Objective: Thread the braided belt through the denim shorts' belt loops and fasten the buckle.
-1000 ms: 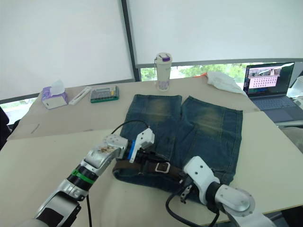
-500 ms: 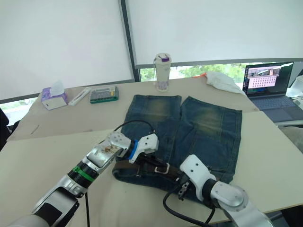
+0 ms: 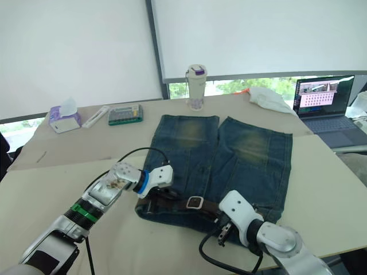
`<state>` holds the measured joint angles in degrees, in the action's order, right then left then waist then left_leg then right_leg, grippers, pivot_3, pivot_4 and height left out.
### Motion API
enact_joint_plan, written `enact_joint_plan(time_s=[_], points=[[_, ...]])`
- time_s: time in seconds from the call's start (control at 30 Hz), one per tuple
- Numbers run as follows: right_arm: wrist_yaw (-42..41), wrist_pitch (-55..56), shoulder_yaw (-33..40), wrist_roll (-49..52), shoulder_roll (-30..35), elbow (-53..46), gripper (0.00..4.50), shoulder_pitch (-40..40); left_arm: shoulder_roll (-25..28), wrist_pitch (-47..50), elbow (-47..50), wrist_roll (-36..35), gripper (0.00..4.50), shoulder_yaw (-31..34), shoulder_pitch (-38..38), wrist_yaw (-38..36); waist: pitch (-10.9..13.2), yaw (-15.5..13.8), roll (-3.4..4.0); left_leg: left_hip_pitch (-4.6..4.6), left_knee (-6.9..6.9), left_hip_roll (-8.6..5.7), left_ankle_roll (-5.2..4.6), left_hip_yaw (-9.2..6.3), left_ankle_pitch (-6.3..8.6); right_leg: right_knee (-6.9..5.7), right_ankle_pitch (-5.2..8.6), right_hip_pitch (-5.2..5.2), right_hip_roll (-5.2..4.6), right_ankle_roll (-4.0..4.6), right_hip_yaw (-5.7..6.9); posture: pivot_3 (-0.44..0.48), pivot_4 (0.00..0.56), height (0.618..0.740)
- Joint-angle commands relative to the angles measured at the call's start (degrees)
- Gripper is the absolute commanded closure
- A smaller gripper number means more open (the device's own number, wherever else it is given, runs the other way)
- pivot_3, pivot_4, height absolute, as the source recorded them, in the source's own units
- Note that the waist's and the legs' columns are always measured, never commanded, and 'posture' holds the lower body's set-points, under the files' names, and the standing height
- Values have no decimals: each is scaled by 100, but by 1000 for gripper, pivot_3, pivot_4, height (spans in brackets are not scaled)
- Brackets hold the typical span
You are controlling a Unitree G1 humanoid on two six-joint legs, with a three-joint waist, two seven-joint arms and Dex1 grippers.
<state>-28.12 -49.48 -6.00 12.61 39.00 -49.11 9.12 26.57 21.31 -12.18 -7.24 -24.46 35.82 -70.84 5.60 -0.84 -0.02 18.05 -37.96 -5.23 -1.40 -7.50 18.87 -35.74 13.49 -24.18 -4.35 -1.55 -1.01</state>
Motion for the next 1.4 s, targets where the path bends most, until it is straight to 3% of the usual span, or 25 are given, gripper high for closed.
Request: enact_joint_plan(time_s=[0.03,0.2,0.53,1.1,1.4], points=[[-48,162,100,76,-21,-146,4451,-34,-302,566,557,-837,4500,501,121,-146,-2,-11,3,3,-2,-1,0,0,0,0,0,0,0,0,1,0,150,740],[-205,334,124,234,-44,-258,4451,17,-503,803,864,-974,4500,307,435,-325,0,-5,-2,12,-19,-1,-1,-5,0,-1,0,3,0,0,5,0,150,740],[-209,472,247,259,-36,-415,4451,248,-706,-136,-132,131,4500,-645,1060,-390,12,1,-18,10,-17,-3,-1,-2,0,0,0,1,1,0,1,0,150,740],[-154,503,257,212,25,-322,4451,336,-11,-804,-211,644,4500,-739,406,-547,6,-18,-11,6,-19,-4,-2,-3,1,-1,0,6,3,0,5,0,150,740],[-172,532,392,256,11,-486,4451,513,-199,-207,152,-442,4500,429,175,-387,1,-15,-3,8,-19,-4,-3,-3,1,-5,0,2,3,0,6,0,150,740]])
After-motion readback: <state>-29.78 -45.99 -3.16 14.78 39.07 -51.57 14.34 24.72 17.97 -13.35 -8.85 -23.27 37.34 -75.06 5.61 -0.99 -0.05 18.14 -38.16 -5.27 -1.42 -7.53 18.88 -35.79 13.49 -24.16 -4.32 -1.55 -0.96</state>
